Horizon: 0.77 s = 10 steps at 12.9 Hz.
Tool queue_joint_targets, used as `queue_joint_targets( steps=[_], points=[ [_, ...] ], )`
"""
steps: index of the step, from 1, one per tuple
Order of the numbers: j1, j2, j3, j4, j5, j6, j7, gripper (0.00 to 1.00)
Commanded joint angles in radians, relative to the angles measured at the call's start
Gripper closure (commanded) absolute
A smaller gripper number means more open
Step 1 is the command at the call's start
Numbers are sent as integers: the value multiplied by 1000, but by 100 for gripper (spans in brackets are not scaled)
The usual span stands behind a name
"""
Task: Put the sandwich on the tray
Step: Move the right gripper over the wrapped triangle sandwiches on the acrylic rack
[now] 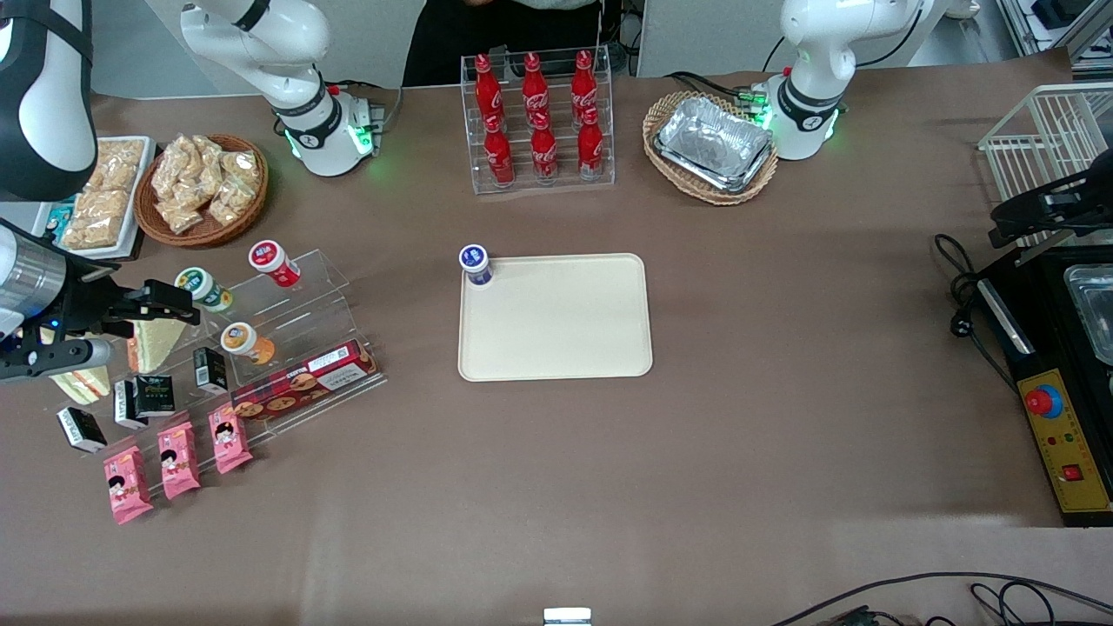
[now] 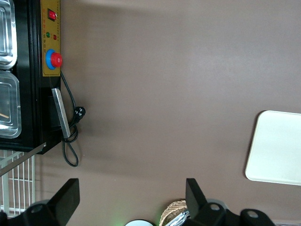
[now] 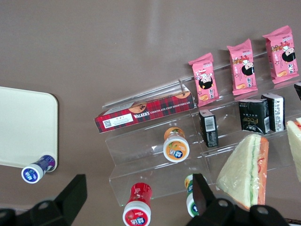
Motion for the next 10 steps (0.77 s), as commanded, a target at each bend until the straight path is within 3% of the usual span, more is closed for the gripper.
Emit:
queue_joint_targets(
  steps=[1, 10],
  points=[
    [-3, 4, 1, 14, -2, 4, 8, 0],
    [-11, 8, -7, 12, -1, 15, 5, 0]
  ],
)
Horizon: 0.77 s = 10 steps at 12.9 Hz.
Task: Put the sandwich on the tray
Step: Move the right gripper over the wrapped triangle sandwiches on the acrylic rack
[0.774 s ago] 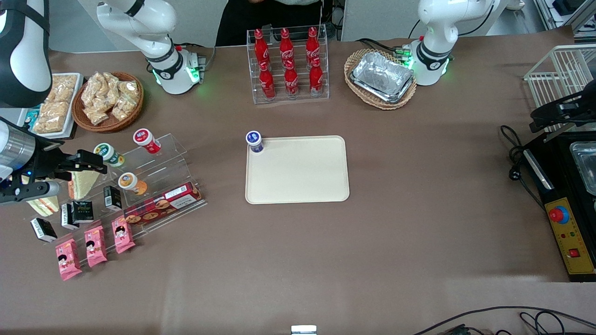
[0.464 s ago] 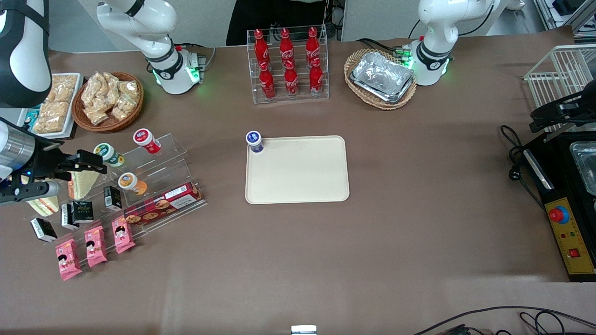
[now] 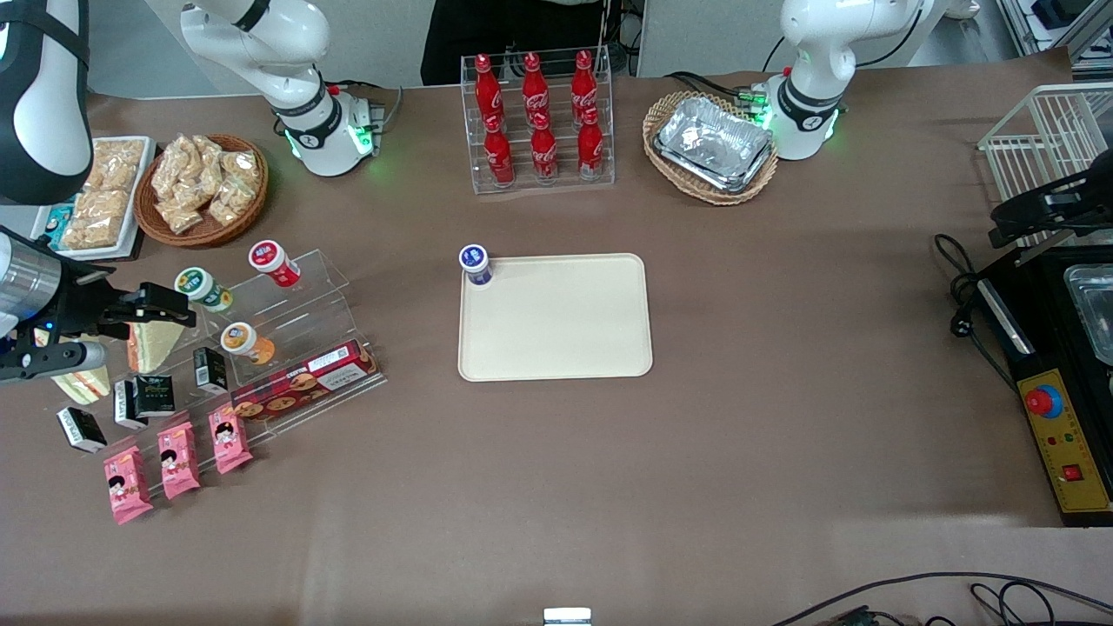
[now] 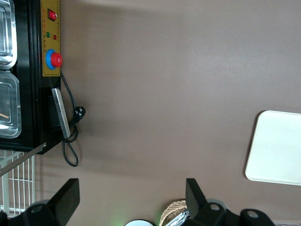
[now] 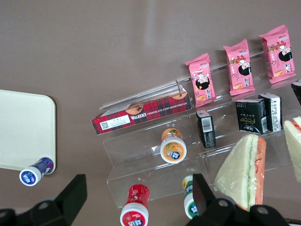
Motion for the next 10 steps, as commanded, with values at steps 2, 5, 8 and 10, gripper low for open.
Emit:
queue_joint_targets(
  steps=[2, 5, 8, 10],
  points=[
    [-10, -5, -30, 12, 4, -3, 6, 0],
    [-13, -15, -72, 12, 7, -8, 10, 0],
    [-15, -15, -81, 12, 6, -8, 3, 0],
    [-13, -18, -81, 12, 6, -9, 11, 0]
  ],
)
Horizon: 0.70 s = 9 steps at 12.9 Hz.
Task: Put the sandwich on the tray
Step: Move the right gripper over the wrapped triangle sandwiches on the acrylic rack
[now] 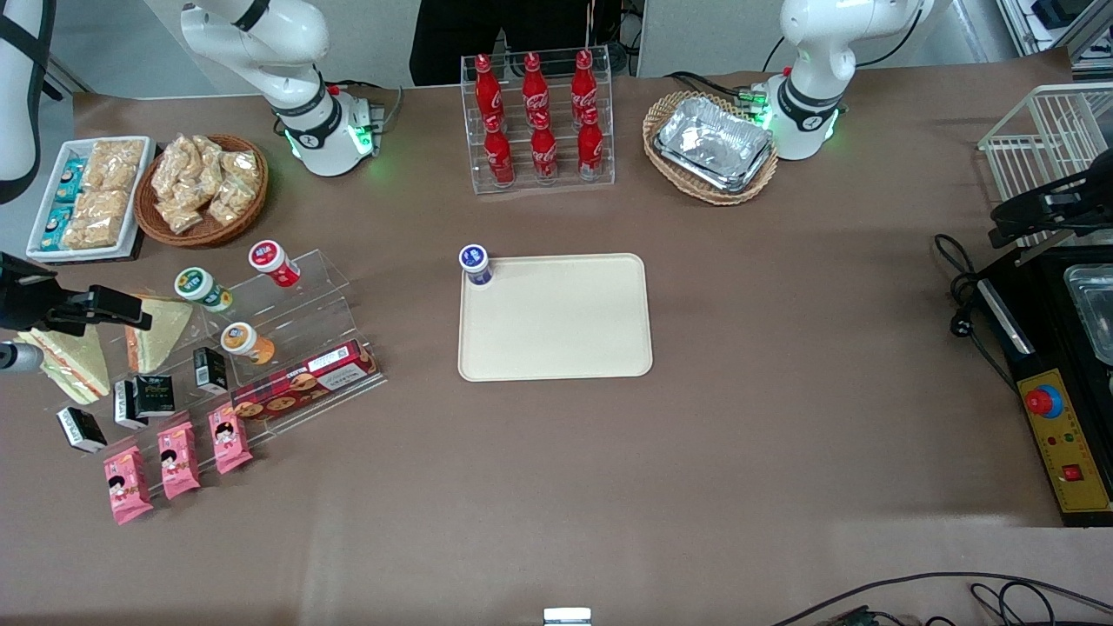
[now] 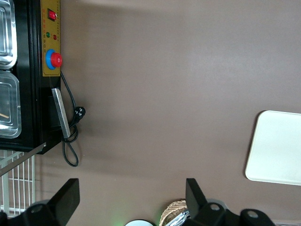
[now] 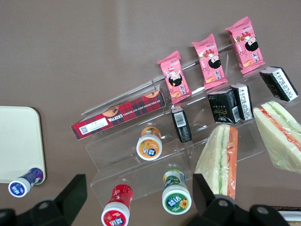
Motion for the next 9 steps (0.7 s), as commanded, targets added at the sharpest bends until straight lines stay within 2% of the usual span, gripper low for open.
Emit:
queue_joint_targets(
  steps=[1, 3, 5, 6, 9],
  points=[
    [2, -18, 3, 8, 5, -14, 17, 0],
    [11, -24, 6, 8, 7, -17, 96, 0],
    [19, -24, 10, 8, -2, -17, 291, 0],
    [39, -26, 13, 8, -7, -28, 336, 0],
    [31, -15, 10, 8, -5, -49, 300, 0]
  ],
)
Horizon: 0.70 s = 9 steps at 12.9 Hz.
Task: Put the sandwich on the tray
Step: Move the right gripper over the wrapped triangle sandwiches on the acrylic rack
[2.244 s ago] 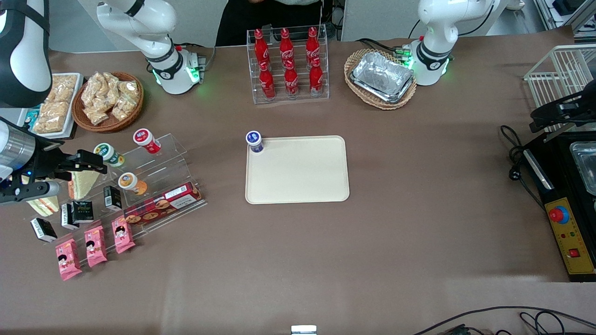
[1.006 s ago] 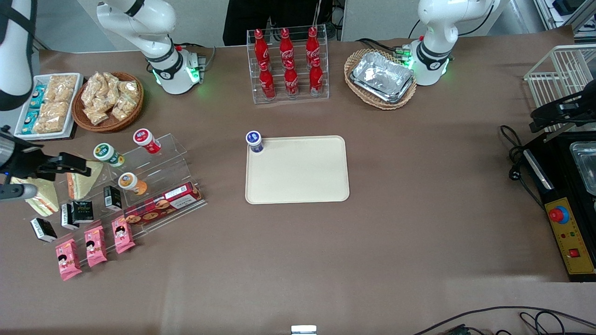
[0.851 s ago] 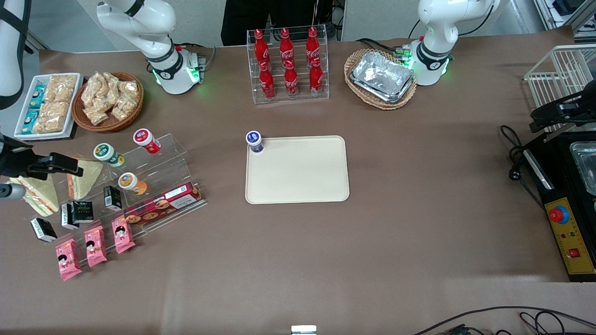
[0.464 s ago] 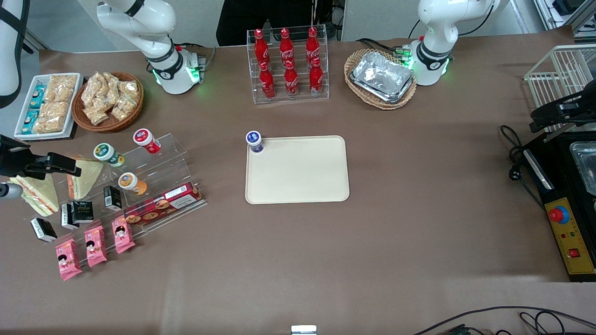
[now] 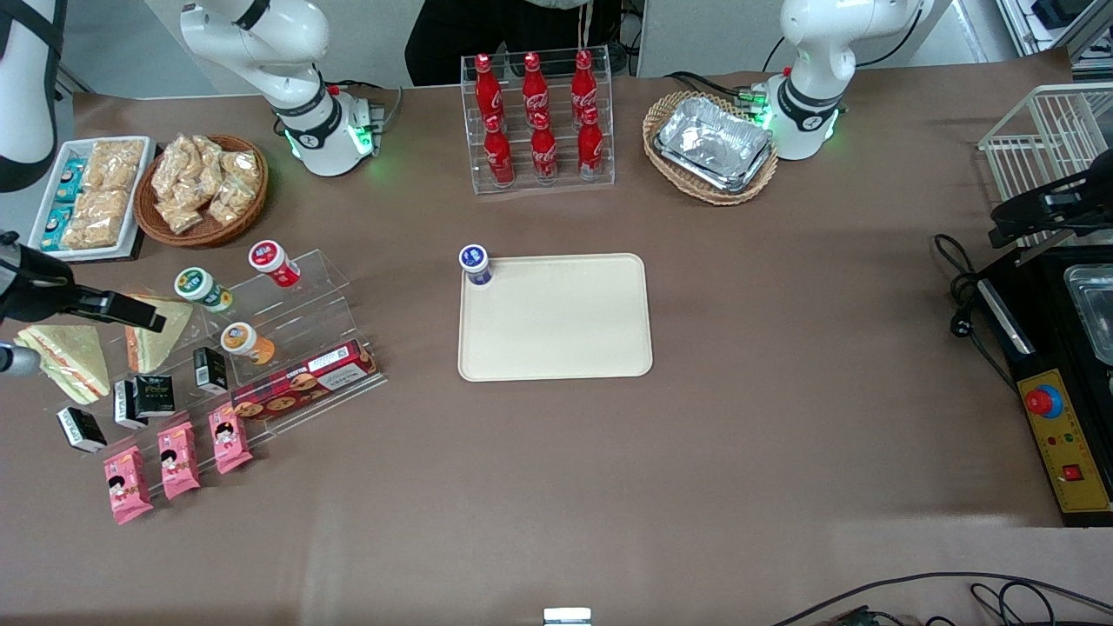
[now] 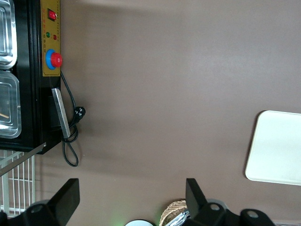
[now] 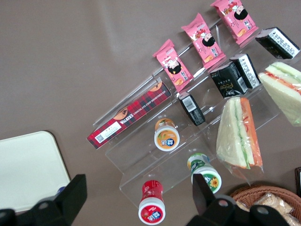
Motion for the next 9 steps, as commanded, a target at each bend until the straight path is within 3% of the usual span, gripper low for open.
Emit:
queue_joint_targets(
  steps=[1, 2, 5, 9],
  points=[
    [-7, 1, -6, 0, -2, -23, -105, 0],
    [-9, 3, -8, 0, -5, -17, -209, 0],
    [-51, 3, -12, -3, -10, -15, -302, 0],
    [-73, 10, -12, -6, -85, 15, -513, 0]
  ],
)
